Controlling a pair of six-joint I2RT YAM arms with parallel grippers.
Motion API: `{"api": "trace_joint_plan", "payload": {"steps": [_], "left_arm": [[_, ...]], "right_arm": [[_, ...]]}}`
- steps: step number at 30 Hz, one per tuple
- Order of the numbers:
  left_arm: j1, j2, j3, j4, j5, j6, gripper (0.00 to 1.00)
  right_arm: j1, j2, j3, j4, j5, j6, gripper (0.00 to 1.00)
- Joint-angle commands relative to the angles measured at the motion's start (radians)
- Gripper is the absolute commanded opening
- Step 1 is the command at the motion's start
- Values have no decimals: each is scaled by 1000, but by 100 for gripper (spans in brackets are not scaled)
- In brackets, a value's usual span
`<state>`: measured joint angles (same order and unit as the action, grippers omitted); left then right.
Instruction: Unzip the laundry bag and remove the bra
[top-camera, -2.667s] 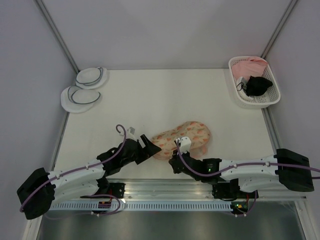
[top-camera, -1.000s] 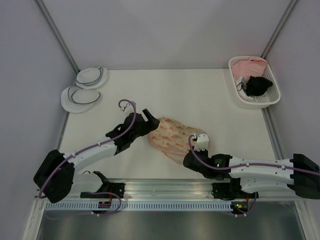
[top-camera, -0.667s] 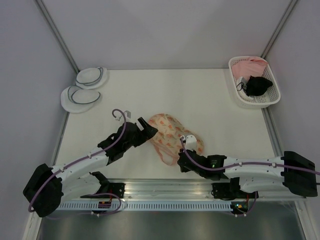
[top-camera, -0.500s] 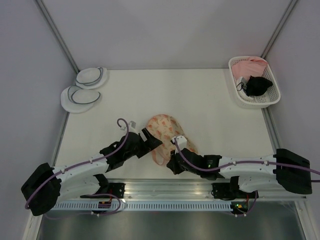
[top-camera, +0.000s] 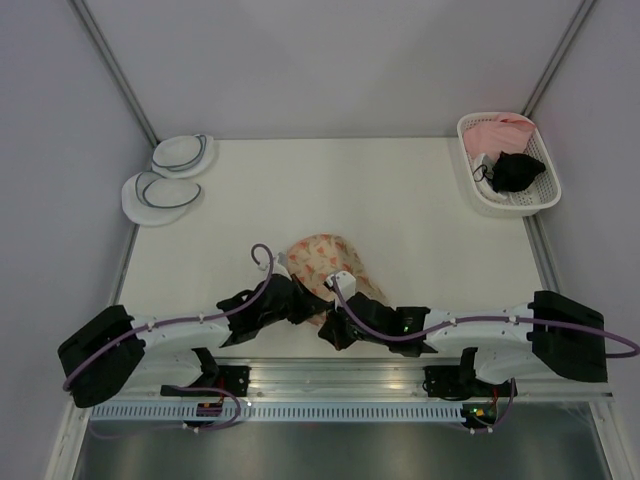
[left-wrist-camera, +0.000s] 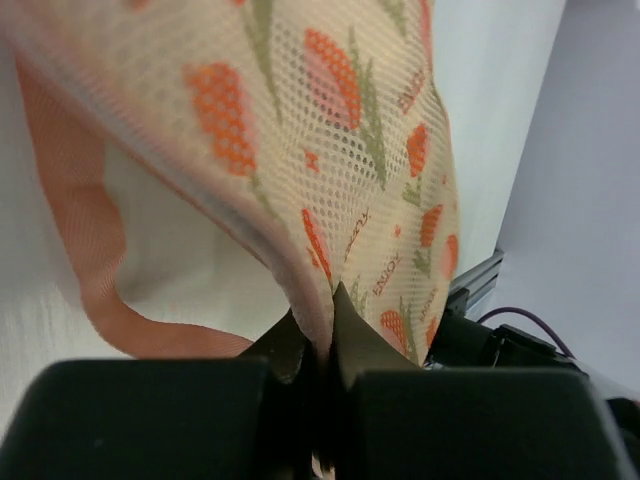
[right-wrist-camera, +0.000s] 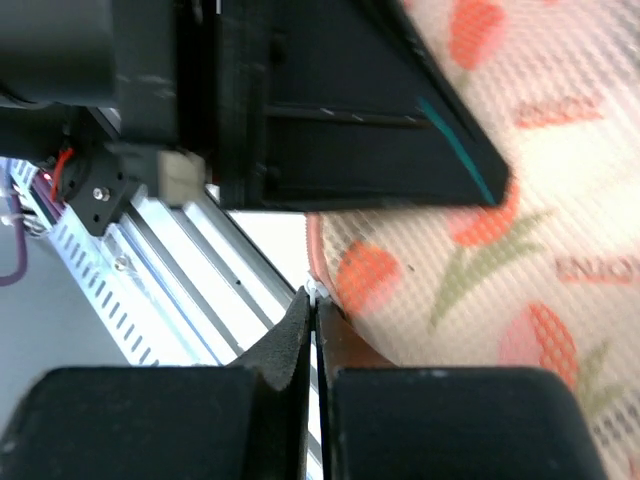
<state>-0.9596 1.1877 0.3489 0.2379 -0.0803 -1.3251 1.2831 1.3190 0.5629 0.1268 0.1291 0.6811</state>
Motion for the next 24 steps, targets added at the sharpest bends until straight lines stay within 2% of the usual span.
{"api": "trace_joint_plan", "payload": {"steps": [1,3,7,12,16,20,23,24], "left_arm": [[16,-117,-5,-3,-82,10,2],[35,-160,12,-82,-108,35,2],[110,-235,18,-124,-92,98,2],[156,-257,18,-167,-43,176,2],[180,-252,36,-204,3,254,2],[200,-206,77,-142,76,371,2],[211,-88,157,-45,158,486,2],[213,2,185,-22,174,536,2]], "right_arm": [[1,-86,-17,-64,50,20,0],[1,-101,-26,-151,82,35,0],[-1,-89,-32,-338,142,82,0],[-4,-101,11,-597,467,239,0],[-37,-129,34,-777,630,357,1],[-79,-141,38,-767,672,347,0],[-84,-135,32,-673,606,276,0],[-85,-132,23,-643,577,252,0]]}}
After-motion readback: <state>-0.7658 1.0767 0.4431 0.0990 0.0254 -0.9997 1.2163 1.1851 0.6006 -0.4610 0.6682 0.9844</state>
